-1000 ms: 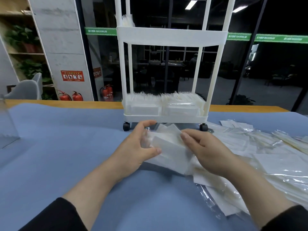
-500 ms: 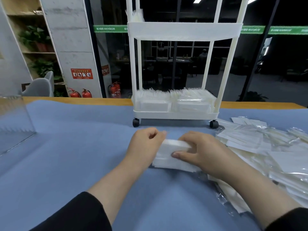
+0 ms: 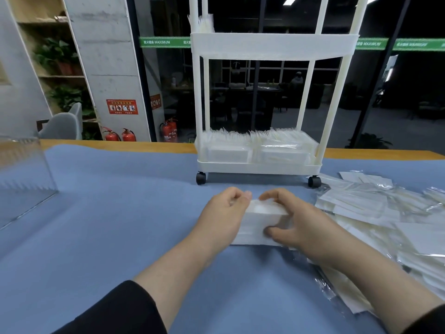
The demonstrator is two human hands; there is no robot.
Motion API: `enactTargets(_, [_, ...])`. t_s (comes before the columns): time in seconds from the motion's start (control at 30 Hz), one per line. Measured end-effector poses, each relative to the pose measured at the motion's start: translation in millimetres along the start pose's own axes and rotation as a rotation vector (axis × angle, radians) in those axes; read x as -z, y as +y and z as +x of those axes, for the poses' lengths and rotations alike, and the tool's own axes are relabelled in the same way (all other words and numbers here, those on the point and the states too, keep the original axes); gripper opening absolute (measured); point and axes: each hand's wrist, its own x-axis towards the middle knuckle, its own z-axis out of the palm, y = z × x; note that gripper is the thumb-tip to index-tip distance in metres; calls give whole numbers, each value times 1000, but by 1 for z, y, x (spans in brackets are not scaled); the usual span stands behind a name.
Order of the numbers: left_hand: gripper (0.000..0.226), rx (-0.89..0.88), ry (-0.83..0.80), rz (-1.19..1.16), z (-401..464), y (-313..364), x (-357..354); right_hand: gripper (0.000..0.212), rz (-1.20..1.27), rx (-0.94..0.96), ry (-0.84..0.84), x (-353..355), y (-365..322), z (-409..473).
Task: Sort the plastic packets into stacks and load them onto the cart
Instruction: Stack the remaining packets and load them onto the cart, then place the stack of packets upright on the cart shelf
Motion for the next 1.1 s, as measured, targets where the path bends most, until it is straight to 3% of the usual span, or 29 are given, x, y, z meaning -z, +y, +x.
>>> enactTargets(0.07, [35, -15, -49, 5, -1, 2, 2, 51, -3, 31, 24, -2, -1, 0])
enactTargets(0.13, [27, -20, -134, 14, 1, 4, 13, 48, -9, 48, 57, 0, -1, 1])
enactTargets(0.27, [62, -55, -305, -80, -4, 2, 33, 48, -39, 86, 124, 6, -8, -2])
enactTargets(0.53, [34, -117, -276, -289, -31, 35, 43, 49, 48, 92, 52, 22, -63, -34])
enactTargets(0.63, [35, -138, -271, -308, -45, 53, 55, 32, -26, 77, 17, 40, -82, -42])
enactTargets(0.73, [50, -164, -280, -267, -52, 71, 67, 13, -156, 87, -33, 58, -109, -45])
enactTargets(0.87, [66, -185, -296, -224, -49, 101, 93, 10, -203, 135, 35, 85, -144, -39])
enactTargets(0.97, [53, -214, -295, -166, -33, 119, 106, 12, -212, 166, 83, 106, -162, -25])
enactTargets(1.1, [41, -250, -238, -132, 7, 143, 108, 12, -243, 163, 12, 137, -176, 14])
